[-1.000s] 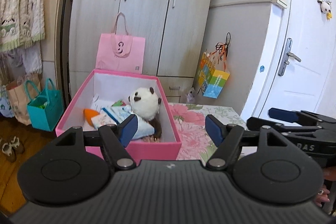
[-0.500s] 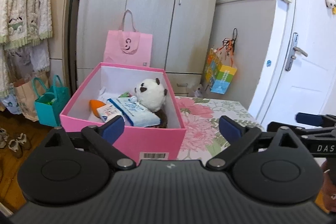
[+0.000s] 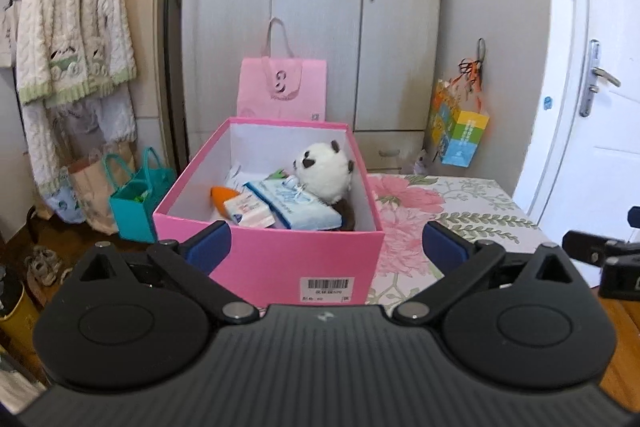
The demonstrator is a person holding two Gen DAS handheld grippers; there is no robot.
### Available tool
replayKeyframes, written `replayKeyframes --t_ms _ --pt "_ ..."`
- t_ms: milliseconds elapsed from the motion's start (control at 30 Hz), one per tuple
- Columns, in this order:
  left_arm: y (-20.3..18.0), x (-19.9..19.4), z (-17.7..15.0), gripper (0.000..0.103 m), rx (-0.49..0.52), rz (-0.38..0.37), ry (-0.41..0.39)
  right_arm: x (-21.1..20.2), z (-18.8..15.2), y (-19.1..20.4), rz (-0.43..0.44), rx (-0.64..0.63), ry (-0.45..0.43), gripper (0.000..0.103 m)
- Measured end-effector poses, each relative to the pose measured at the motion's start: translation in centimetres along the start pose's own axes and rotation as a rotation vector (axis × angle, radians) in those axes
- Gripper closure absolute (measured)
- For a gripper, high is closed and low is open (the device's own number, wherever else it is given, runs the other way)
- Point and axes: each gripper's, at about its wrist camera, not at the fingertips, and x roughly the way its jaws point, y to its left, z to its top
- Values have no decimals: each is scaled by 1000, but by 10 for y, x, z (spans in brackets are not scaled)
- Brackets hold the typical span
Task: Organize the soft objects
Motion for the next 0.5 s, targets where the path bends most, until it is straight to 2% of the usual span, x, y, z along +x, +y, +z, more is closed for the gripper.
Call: replayKeyframes --t_ms 100,233,500 --pt "-3 -2 -4 0 22 -39 -12 -1 -3 5 13 -41 11 0" --pt "-8 -5 -9 0 49 -18 -39 -4 -8 10 8 -55 1 0" --pt "-12 -5 -16 0 74 22 -20 -8 -12 7 20 -23 -25 0"
